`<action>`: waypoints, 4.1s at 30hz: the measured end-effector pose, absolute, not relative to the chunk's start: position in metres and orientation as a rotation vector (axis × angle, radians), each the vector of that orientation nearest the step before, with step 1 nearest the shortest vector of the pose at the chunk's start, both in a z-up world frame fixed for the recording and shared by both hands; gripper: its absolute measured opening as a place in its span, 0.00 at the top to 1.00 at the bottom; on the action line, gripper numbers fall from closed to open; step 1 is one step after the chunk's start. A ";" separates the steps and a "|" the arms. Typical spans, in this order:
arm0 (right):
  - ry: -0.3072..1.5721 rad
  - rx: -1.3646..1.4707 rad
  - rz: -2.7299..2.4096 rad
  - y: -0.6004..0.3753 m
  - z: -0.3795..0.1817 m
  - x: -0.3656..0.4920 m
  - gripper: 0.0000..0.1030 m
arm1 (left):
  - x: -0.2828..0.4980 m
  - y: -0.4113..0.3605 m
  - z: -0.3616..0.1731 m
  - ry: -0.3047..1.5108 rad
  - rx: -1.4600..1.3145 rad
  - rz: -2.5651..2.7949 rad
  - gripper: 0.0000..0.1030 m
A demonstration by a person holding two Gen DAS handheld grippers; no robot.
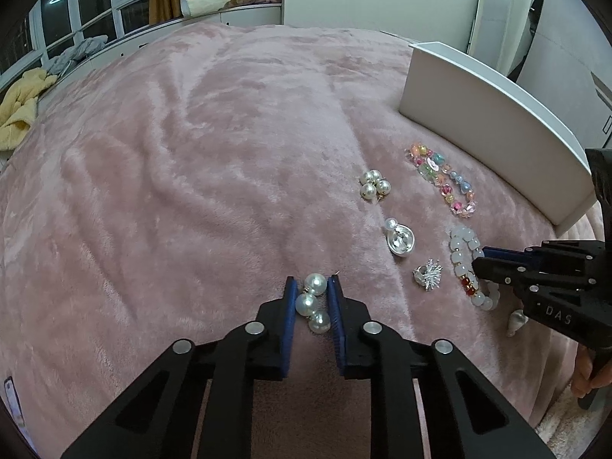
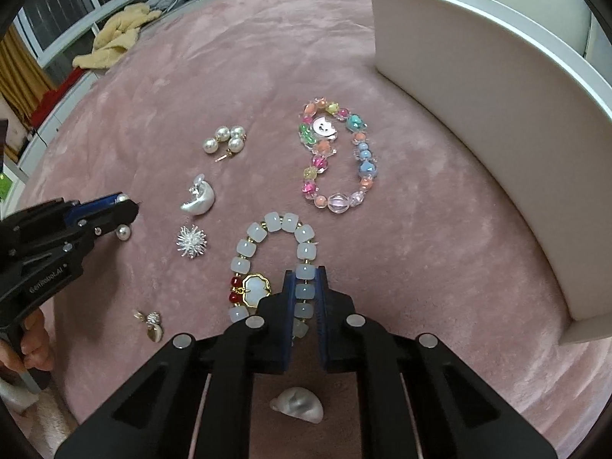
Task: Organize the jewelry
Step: 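Carry the pearl earring and white bracelet with both tools over the white box, then open both tools to drop the earring and bracelet into the box, then move both open tools from the box back toward the remaining jewelry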
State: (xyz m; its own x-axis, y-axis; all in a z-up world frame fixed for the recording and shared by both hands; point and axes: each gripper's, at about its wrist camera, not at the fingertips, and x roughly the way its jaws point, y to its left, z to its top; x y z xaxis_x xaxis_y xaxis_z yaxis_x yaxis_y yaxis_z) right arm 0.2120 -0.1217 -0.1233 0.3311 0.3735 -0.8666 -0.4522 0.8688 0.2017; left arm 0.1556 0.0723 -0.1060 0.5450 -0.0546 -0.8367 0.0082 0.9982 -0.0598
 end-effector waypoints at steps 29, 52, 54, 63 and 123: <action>0.757 0.022 0.541 -0.161 0.019 0.177 0.90 | 0.136 0.026 0.018 0.771 -0.013 -0.165 0.85; 0.644 0.000 0.353 -0.252 0.083 0.244 0.90 | 0.272 -0.105 0.085 0.759 0.091 -0.374 0.84; 0.661 0.001 0.344 -0.256 0.078 0.253 0.90 | 0.288 -0.114 0.079 0.776 0.106 -0.375 0.84; 0.798 0.018 0.292 -0.277 0.027 0.302 0.90 | 0.360 -0.132 0.024 0.922 0.150 -0.351 0.84; 0.670 -0.177 0.509 -0.177 0.055 0.228 0.13 | 0.206 -0.003 0.074 0.726 0.104 -0.161 0.09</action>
